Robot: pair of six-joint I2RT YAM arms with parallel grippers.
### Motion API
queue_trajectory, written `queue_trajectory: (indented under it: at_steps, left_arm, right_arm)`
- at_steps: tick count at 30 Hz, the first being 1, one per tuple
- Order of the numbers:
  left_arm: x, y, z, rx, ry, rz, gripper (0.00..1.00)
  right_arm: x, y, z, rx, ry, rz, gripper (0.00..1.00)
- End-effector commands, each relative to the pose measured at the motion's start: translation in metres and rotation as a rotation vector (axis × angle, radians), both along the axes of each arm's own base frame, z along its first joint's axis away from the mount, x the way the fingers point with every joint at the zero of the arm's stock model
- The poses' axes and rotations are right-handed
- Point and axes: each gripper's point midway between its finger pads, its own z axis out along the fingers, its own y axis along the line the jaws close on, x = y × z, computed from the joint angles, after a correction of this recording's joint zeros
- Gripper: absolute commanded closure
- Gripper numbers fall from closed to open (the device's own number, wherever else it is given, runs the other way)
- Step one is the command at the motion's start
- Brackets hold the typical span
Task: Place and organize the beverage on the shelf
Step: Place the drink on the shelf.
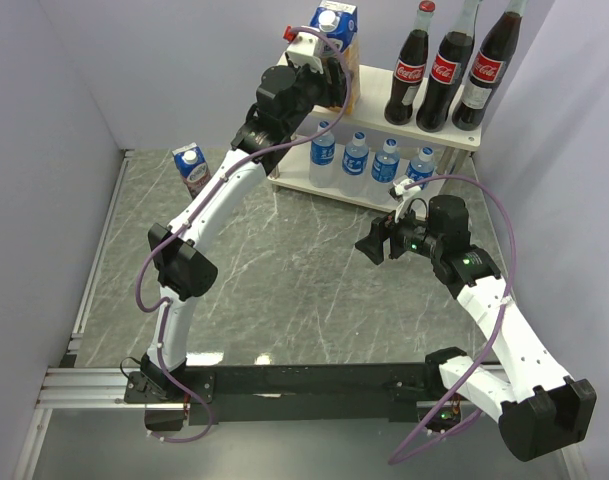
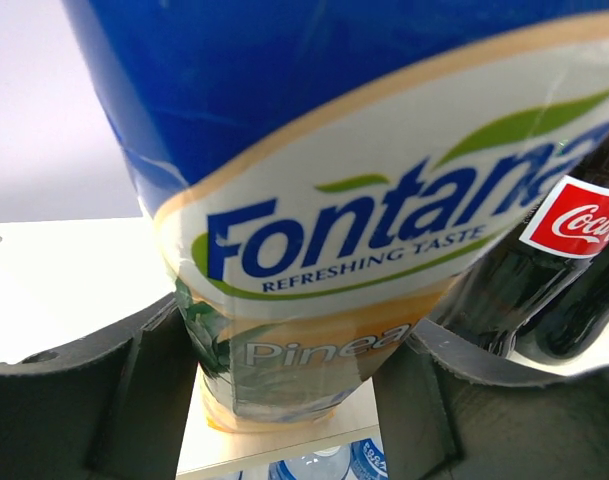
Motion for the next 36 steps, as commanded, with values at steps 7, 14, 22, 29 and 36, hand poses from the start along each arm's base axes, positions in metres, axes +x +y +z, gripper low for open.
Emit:
queue_trajectory:
  at_steps: [7,14,22,29,36]
  left_arm:
    - [-0.0482,0.022,0.1201,-0.195,-0.279,-0.028,0.32]
    - [-0.0487,0.024,0.1231,-0.198,-0.288,-0.02,0.31]
    - [-0.0477,0.023,0.1238,-0.206,-0.292,-0.022,0.29]
    - [-0.0451,0.0204,0.1218,-0.213,-0.291,-0.023,0.28]
    - [-0.0421,0.0175,0.1183,-0.217,-0.286,-0.02,0.26]
  right_arm:
    - [0.0034,0.0008,0.0059,0.013,-0.019,0.0,0.2]
    - [0.0037,0.0009,0.0053,0.012,-0.016,-0.002,0.2]
    - [0.004,0.0002,0.0032,0.009,-0.01,-0.004,0.2]
    - [0.0045,-0.0001,0.0041,0.009,-0.013,-0.005,0.2]
    - [0.0041,0.0002,0.0049,0.009,-0.016,-0.003,0.2]
